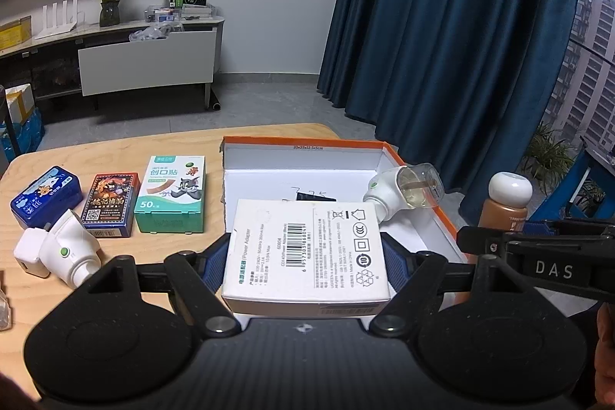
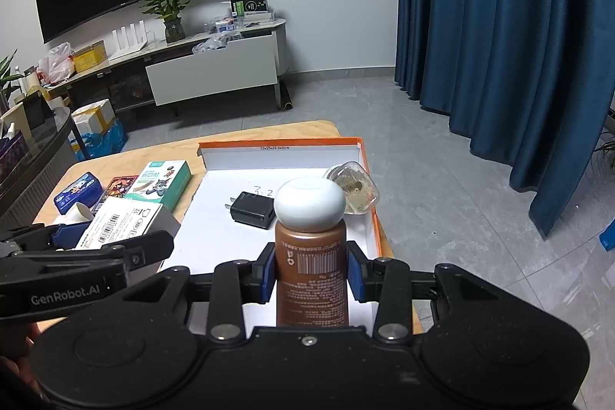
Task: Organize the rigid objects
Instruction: 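Carry the white charger box and copper bottle with both grippers over the box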
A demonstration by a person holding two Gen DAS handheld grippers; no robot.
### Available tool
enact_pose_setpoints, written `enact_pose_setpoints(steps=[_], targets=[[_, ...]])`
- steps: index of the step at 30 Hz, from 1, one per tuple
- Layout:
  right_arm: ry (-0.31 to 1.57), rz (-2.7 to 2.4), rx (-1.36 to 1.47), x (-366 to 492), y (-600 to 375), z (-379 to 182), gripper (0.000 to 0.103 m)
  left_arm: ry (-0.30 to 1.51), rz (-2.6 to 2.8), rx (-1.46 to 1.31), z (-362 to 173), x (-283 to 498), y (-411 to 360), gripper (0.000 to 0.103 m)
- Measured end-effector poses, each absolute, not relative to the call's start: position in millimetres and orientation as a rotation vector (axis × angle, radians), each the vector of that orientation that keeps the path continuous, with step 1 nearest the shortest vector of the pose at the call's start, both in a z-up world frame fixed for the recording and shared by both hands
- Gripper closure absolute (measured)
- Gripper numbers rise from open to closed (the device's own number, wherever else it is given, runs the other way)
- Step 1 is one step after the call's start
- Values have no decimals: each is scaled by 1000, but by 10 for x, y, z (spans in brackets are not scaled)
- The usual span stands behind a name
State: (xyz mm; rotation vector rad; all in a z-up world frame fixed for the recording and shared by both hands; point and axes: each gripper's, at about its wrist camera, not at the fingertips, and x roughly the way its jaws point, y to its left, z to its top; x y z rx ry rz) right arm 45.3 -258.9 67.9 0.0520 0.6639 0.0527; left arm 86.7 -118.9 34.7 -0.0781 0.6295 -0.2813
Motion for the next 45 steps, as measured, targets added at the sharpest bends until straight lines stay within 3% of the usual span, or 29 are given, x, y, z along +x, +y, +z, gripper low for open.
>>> enact_pose_setpoints(steps=[45], targets=[[681, 66, 39, 528, -2537, 647, 57, 637, -266, -85, 321, 899, -1145, 24]])
